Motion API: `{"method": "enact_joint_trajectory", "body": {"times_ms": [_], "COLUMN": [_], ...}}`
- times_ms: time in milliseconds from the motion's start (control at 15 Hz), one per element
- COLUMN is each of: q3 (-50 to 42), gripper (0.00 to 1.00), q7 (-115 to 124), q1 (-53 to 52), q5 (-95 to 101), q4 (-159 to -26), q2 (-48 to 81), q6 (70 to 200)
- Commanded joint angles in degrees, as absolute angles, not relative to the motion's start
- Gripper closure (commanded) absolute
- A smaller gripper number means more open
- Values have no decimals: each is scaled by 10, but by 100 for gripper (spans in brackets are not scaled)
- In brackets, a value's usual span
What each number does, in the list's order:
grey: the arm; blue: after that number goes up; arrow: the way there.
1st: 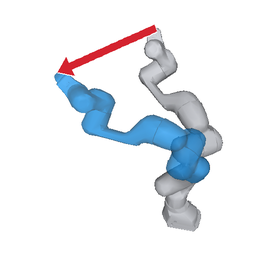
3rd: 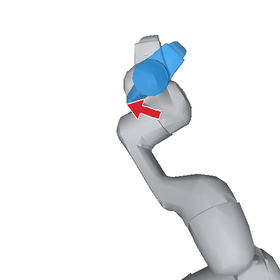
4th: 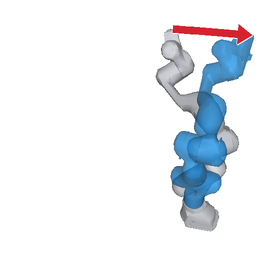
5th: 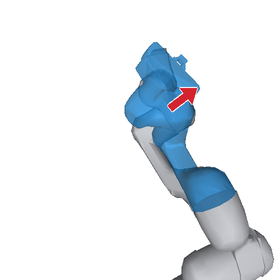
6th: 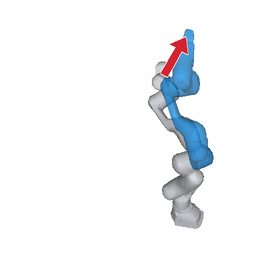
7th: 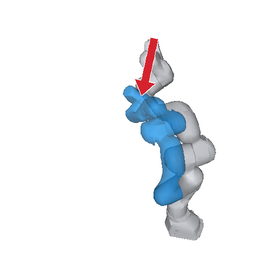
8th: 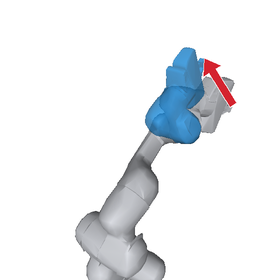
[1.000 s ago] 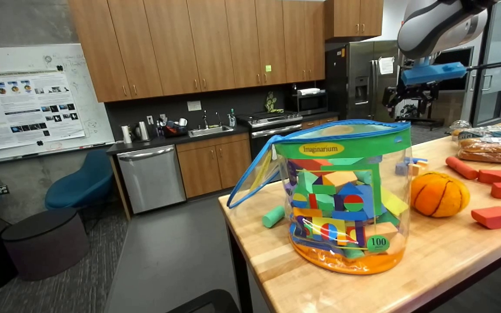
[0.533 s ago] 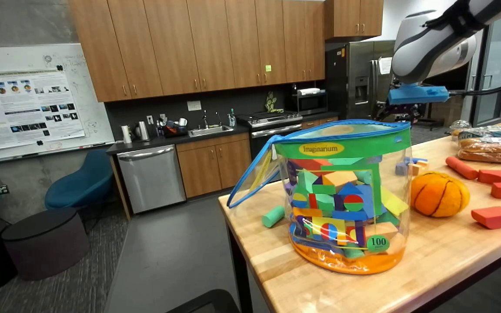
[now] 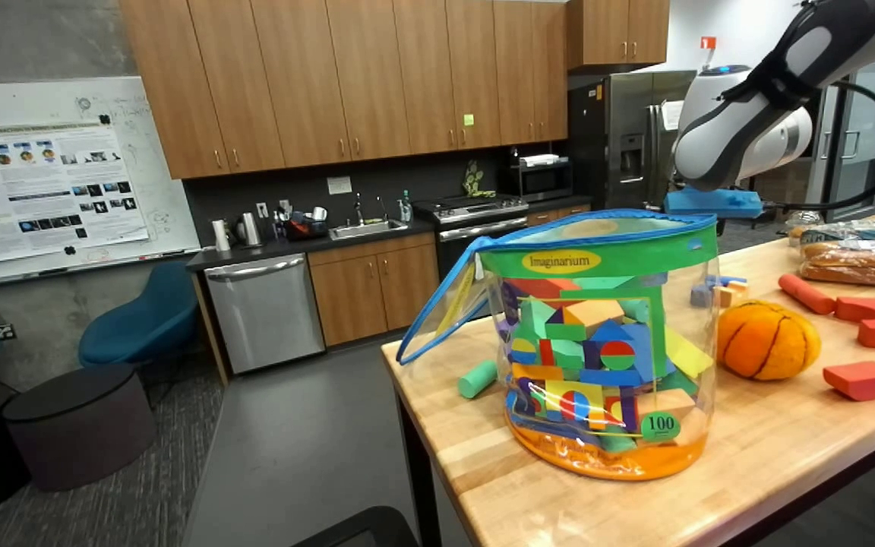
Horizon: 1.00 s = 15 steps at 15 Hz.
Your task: Put the blocks inside the basket
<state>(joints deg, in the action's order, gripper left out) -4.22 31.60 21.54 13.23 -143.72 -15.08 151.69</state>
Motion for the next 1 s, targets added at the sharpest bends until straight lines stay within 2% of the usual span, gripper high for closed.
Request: {"method": "enact_joint_trajectory", "body": {"times_ms": [0,933], "q3": [-45,-49], "gripper": [0,0], "q7": [300,290], "q1": [209,199], "q5": [141,126], "q4": [-1438,-1424], "q2": [-126,-134], "q6": [1540,1553]}}
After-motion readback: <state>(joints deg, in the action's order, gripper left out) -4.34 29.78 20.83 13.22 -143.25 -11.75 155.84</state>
